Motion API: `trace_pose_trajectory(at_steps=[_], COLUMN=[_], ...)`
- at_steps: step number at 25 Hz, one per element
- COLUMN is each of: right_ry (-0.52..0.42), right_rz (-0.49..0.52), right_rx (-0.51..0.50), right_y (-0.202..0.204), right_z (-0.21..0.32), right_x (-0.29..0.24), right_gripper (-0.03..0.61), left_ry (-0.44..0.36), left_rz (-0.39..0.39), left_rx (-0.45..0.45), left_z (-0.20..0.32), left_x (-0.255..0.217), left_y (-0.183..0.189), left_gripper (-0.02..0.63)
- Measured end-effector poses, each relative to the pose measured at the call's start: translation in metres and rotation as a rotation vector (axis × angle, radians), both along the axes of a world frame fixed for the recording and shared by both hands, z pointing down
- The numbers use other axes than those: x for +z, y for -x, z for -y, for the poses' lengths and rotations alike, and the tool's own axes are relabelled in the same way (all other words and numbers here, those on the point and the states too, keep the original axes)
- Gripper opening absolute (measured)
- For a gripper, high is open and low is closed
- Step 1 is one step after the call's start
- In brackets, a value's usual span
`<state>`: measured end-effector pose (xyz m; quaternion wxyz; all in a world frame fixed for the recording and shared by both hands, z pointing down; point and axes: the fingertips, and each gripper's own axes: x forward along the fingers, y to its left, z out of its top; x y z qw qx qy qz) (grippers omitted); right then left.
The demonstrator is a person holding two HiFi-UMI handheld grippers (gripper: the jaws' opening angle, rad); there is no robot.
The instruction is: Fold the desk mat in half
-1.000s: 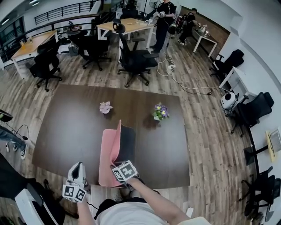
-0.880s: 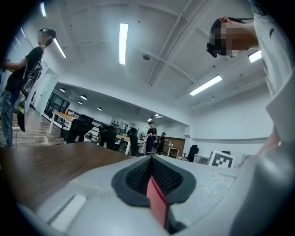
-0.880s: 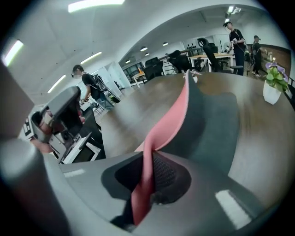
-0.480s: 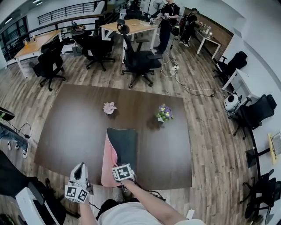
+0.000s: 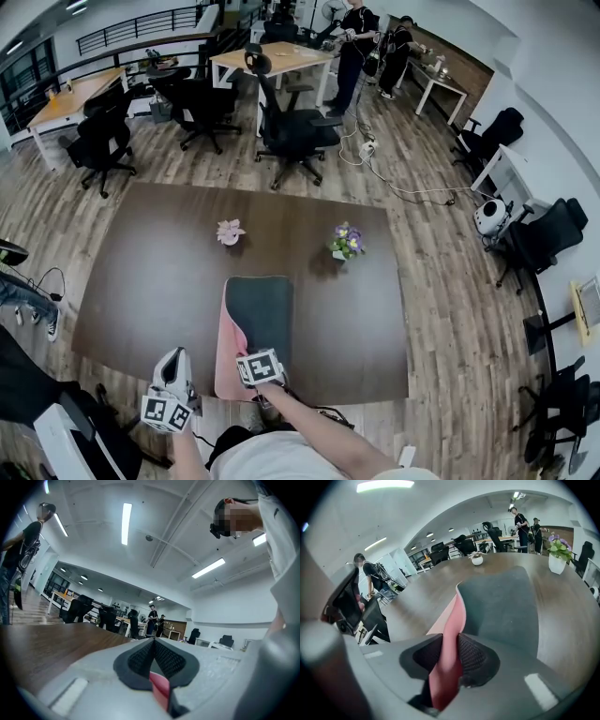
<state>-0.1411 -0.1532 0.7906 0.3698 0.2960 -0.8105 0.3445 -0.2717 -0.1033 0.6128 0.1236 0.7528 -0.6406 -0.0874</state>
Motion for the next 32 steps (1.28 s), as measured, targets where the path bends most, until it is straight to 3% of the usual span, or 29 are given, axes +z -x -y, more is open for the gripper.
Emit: trace_pose_trajectory(at_steps=[4,6,12,24,27,30,32], right_ry=[-0.015,0.008,-0.045,-0.139,-0.234,-0.417,-0.532], right_rz=[0.084,0.138,0.151,0.213,0.284,0.345,0.378], right_rx=[-0.015,-0.024,-0.041,0.017,-0.019,-0.039,0.002], right_y=[0.008,0.011,0.000,-0.040,-0.049,-0.068,-0.091], right_z=[0.003,-0.003,-0.002,0.013,0.011,0.011,0.014], right_x=[-0.016,-0.025,-0.042,-0.083,-0.109,-0.143,-0.166], right_gripper=[0.158,0.230,0.200,0.192,0.178,0.134,0.087], left_ry=[0.001,0.001,-0.005,-0.013,-0.013,-0.016,-0.018], left_rz=[-0.008,-0.008,0.000,-0.001,-0.003,0.005,0.007], left_rx=[0.002,0.006,0.028,0.088,0.097,0.113,0.120], left_z=[0.002,0.003,0.010,0.022,0.023,0.024,0.026], left_x=[-0.001,-0.001,-0.002,-0.003,-0.004,-0.004,-0.004], left_y=[-0.002,-0.004,-0.011,-0.035,-0.039,-0.043,-0.046], left_gripper=[0.002,0.003,0.002,0.002,0.002,0.002,0.003])
